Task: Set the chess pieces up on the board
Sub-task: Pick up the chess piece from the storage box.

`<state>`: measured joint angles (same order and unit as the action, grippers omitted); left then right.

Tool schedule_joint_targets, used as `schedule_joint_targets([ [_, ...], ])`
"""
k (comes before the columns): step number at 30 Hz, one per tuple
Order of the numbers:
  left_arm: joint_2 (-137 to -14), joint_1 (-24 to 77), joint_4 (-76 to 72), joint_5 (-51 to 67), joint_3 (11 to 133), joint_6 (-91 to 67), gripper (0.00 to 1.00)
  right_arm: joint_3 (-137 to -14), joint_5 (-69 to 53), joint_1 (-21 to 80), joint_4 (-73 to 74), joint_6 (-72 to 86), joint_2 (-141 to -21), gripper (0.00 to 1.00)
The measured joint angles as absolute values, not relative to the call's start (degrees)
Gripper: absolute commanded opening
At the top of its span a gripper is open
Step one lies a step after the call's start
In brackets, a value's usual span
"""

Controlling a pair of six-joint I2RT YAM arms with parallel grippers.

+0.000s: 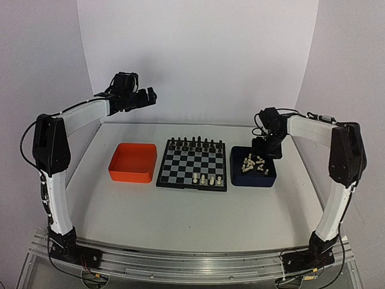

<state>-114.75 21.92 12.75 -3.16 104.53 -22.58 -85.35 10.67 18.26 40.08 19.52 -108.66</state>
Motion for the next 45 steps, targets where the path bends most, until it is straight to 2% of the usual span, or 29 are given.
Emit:
schedule_joint_targets([
  [8, -117.0, 21.6, 8.7, -1.3, 105.6, -21.5, 1.00, -87.4, 3.7, 18.3, 41.4, 31.9, -113.1, 0.57],
  [12, -117.1, 21.7, 7.9, 0.9, 105.6, -20.8, 1.00, -88.7, -0.1, 18.3, 41.6, 36.6, -117.3, 0.53],
  [19, -117.1, 21.7, 6.0, 3.4, 104.6, -19.4, 1.00, -88.7, -0.5, 18.3, 41.8, 42.0, -118.9, 0.43],
  [45, -117.1, 21.0, 4.8, 8.7, 103.0, -19.2, 1.00, -92.1, 4.1, 19.8, 41.8, 46.9, -122.1, 0.37],
])
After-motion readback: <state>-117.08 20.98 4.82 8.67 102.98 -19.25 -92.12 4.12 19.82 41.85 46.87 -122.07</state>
